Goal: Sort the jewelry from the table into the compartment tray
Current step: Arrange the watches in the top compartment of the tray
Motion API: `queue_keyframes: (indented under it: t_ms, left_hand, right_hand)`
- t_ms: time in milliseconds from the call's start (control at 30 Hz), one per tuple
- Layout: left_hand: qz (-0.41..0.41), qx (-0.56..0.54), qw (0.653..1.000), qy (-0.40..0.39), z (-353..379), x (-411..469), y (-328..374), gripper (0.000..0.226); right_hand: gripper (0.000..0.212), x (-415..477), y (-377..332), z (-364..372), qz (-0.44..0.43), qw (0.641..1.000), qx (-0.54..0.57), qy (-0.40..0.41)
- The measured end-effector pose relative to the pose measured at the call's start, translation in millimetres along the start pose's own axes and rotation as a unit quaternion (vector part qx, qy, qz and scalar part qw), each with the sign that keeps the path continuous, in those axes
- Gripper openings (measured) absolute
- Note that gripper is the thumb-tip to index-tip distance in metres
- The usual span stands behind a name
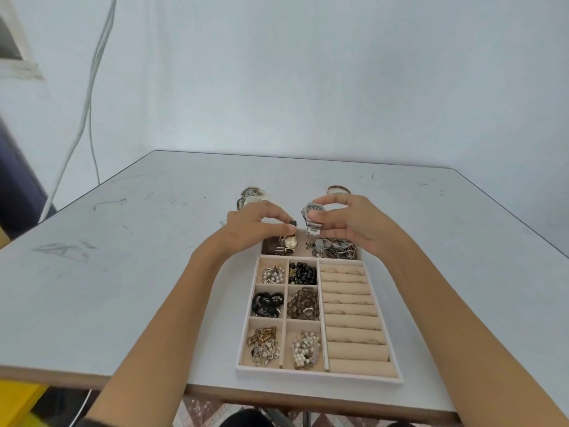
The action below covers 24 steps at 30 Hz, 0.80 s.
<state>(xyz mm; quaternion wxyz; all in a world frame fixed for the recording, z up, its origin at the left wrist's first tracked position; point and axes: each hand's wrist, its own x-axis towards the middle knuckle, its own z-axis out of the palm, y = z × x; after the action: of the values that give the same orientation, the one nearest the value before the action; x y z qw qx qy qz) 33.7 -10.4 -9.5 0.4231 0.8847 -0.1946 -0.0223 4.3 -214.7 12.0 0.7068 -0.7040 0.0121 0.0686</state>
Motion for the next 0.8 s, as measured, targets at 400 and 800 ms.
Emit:
queue_keyframes:
  t_ms: [400,800]
  left_hand:
    - [-0.001,-0.033,0.998,-0.047,-1,-3,-8,0.023]
    - [0.020,-0.061,0.996,-0.057,-2,-1,-9,0.018]
  right_hand:
    - [0.034,-5,-1,13,-0.016,0.992,-0.124,0.025]
    - [0.039,-9,-7,16,-0.019,0.974,-0.220,0.049]
